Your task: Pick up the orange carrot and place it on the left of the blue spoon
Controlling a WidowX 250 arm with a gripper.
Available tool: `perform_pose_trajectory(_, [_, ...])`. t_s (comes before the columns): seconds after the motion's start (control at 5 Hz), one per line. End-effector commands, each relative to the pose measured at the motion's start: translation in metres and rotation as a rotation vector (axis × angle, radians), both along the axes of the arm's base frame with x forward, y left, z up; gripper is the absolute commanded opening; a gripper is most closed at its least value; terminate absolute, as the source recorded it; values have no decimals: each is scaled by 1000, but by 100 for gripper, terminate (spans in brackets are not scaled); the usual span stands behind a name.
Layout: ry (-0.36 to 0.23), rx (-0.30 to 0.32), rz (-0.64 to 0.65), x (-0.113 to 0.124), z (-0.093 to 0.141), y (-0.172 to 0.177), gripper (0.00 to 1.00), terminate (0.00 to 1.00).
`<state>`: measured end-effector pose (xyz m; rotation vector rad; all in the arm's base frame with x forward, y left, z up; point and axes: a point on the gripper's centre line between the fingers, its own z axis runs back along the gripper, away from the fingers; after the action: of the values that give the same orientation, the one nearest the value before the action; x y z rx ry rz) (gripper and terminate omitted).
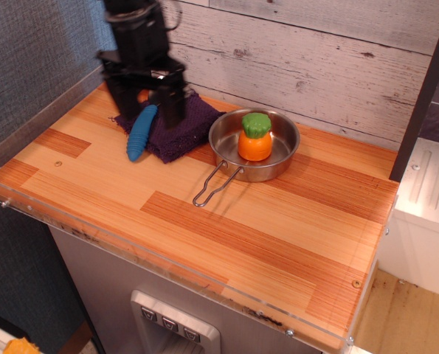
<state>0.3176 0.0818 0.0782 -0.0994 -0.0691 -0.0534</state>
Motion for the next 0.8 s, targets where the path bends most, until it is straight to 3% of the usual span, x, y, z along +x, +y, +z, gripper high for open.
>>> perform_pose_trajectory(0.0, [-87, 27, -107, 30, 29, -56, 100, 0])
perform_pose_trajectory(0.4, [-40, 68, -74, 70, 6, -70, 100, 0])
perform_pose_trajectory(0.6, [-16, 72, -73, 79, -7, -72, 100, 0])
